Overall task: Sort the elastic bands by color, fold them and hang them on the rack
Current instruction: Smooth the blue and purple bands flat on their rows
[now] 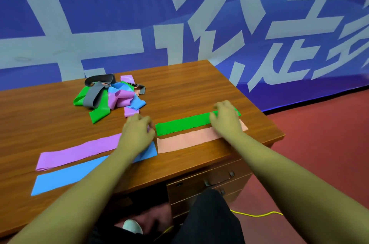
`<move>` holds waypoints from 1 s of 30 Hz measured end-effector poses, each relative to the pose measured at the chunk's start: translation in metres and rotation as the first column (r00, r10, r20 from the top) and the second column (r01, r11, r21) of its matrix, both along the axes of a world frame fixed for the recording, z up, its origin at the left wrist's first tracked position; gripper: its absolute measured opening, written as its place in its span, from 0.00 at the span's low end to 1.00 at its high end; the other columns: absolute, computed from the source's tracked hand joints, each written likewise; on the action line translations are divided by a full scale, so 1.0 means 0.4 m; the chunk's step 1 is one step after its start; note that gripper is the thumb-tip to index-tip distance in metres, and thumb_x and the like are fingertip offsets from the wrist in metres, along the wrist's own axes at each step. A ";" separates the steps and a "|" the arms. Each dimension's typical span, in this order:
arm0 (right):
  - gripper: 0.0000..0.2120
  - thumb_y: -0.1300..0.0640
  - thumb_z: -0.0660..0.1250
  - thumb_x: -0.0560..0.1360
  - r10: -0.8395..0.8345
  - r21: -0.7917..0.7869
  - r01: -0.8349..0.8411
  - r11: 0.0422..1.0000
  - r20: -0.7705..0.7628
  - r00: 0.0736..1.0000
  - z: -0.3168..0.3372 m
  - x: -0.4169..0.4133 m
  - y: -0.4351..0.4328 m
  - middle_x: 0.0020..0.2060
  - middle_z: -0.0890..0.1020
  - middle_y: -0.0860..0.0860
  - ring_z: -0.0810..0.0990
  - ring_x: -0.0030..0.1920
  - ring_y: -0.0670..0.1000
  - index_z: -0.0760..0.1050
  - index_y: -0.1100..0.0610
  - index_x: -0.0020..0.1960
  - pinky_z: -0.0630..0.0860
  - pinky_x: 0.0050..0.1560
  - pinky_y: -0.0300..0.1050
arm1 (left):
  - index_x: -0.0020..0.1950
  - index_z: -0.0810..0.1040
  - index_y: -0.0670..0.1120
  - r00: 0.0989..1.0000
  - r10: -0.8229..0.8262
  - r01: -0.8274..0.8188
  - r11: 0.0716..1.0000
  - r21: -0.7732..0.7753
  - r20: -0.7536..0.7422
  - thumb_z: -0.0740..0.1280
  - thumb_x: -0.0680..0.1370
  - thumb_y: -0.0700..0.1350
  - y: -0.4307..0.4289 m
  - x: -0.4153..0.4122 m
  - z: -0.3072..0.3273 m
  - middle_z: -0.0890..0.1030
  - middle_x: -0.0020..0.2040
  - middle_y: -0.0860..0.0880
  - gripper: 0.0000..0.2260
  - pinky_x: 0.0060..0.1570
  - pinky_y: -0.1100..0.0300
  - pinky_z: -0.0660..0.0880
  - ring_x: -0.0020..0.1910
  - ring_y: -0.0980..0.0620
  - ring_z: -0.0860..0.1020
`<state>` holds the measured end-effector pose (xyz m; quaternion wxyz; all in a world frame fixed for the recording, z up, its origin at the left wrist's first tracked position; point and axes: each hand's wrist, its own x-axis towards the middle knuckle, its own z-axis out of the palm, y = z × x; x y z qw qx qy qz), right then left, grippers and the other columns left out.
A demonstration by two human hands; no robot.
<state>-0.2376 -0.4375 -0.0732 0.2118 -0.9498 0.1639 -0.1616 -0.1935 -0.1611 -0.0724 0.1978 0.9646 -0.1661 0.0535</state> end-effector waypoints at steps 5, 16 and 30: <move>0.20 0.51 0.63 0.75 0.185 0.117 -0.171 0.978 -0.124 0.975 0.052 0.120 0.179 0.61 0.76 0.58 0.75 0.62 0.59 0.74 0.58 0.65 0.72 0.64 0.55 | 0.54 0.79 0.42 0.987 0.154 -0.154 0.988 -0.010 0.034 0.69 0.73 0.41 0.094 0.121 0.036 0.75 0.54 0.38 0.11 0.56 0.48 0.70 0.57 0.36 0.72; 0.16 0.52 0.65 0.76 0.297 0.211 -0.257 0.943 -0.189 0.936 0.027 0.388 0.396 0.59 0.78 0.58 0.77 0.59 0.58 0.76 0.60 0.61 0.76 0.58 0.51 | 0.68 0.74 0.50 0.990 0.103 -0.110 0.992 -0.067 -0.094 0.67 0.77 0.47 0.174 0.281 -0.042 0.75 0.60 0.39 0.19 0.63 0.49 0.71 0.61 0.39 0.74; 0.07 0.58 0.69 0.74 0.305 0.502 -0.251 0.828 -0.027 0.952 0.023 0.519 0.429 0.36 0.80 0.53 0.79 0.40 0.55 0.74 0.56 0.38 0.76 0.43 0.49 | 0.62 0.78 0.53 0.997 0.071 -0.071 0.997 0.002 0.004 0.70 0.74 0.57 0.199 0.318 -0.102 0.73 0.55 0.44 0.19 0.58 0.50 0.71 0.58 0.42 0.72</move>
